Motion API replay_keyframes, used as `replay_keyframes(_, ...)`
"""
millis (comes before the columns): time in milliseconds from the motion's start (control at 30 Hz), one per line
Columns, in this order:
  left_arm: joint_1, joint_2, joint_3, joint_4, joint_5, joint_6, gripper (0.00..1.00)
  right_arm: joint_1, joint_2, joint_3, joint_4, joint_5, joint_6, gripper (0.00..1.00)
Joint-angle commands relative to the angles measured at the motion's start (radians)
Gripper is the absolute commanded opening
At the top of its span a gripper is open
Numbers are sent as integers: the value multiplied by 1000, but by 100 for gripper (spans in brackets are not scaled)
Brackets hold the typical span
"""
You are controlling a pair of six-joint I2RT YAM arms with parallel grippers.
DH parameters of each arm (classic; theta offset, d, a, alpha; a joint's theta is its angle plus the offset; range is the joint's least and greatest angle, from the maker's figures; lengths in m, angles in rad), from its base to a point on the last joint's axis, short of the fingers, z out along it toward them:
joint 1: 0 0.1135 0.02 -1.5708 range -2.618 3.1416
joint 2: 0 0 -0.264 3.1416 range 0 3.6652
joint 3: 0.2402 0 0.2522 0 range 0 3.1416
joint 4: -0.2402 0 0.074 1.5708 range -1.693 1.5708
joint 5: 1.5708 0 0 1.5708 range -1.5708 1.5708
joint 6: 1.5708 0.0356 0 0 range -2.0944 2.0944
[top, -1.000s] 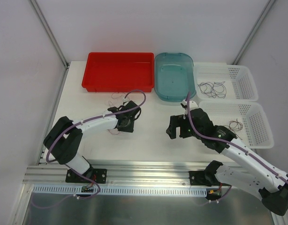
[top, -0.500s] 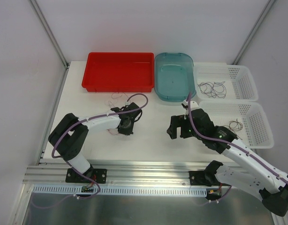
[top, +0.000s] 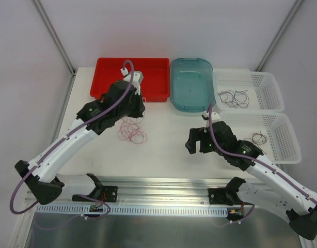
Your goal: Untangle the cables
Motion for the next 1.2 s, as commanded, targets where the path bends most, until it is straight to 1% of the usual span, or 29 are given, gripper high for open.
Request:
replay_keyframes(0, -6, -49, 137, -77, 28, 53, 0, 5, -30, -10, 10, 23, 4, 98)
replay_keyframes(33, -6, -59, 196, -76, 51, 46, 0, 5, -33, -11, 10, 26, 4, 98)
replay_keyframes(133, -8, -76, 305, -77, 105, 44, 0, 7, -49, -18, 12, 40, 3, 98)
replay_keyframes(167, -8, -81, 329, -74, 155, 40, 0, 5, -55, -19, 12, 40, 0, 98)
replay_keyframes(233, -8, -79, 384, -71, 196, 47, 0, 7, -61, -22, 18, 40, 3, 98)
replay_keyframes(300, -8, -72, 406, -71, 153, 73, 0, 5, -61, -25, 18, 40, 3, 98)
replay_keyframes(367, -8, -66, 416, -71, 61, 109, 0, 7, -61, -24, 18, 34, 3, 98)
replay_keyframes(433, -8, -52, 442, -71, 47, 125, 0, 5, -64, -22, 15, 32, 4, 98)
replay_keyframes(467, -8, -44, 458, -71, 52, 126, 0, 7, -67, -22, 12, 34, 4, 98)
replay_keyframes(567, -8, -7, 536, -65, 127, 122, 0, 5, -84, -30, 13, 32, -3, 98)
replay_keyframes(667, -8, 31, 596, -56, 184, 116, 0, 7, -96, -50, 61, -13, -20, 98)
replay_keyframes(800, -8, 72, 640, -42, 158, 132, 0, 7, -86, -88, 188, -102, -5, 98)
replay_keyframes(867, -8, 100, 679, -42, 142, 144, 0, 5, -57, -103, 278, -144, 12, 98)
replay_keyframes(900, -8, 105, 697, -39, 145, 145, 0, 5, -40, -122, 355, -182, 21, 98)
replay_keyframes(967, -8, 114, 703, -39, 138, 142, 0, 5, -8, -136, 433, -233, 38, 98)
replay_keyframes(1000, -8, 114, 703, -37, 135, 138, 0, 7, 41, -143, 520, -256, 56, 99)
replay_keyframes(1067, -8, 112, 696, -33, 127, 132, 0, 10, 94, -152, 617, -294, 78, 99)
replay_keyframes(1100, -8, 112, 689, -30, 122, 126, 0, 13, 147, -159, 703, -299, 95, 99)
replay_keyframes(1167, -8, 109, 673, -27, 113, 118, 0, 14, 213, -156, 780, -320, 112, 96)
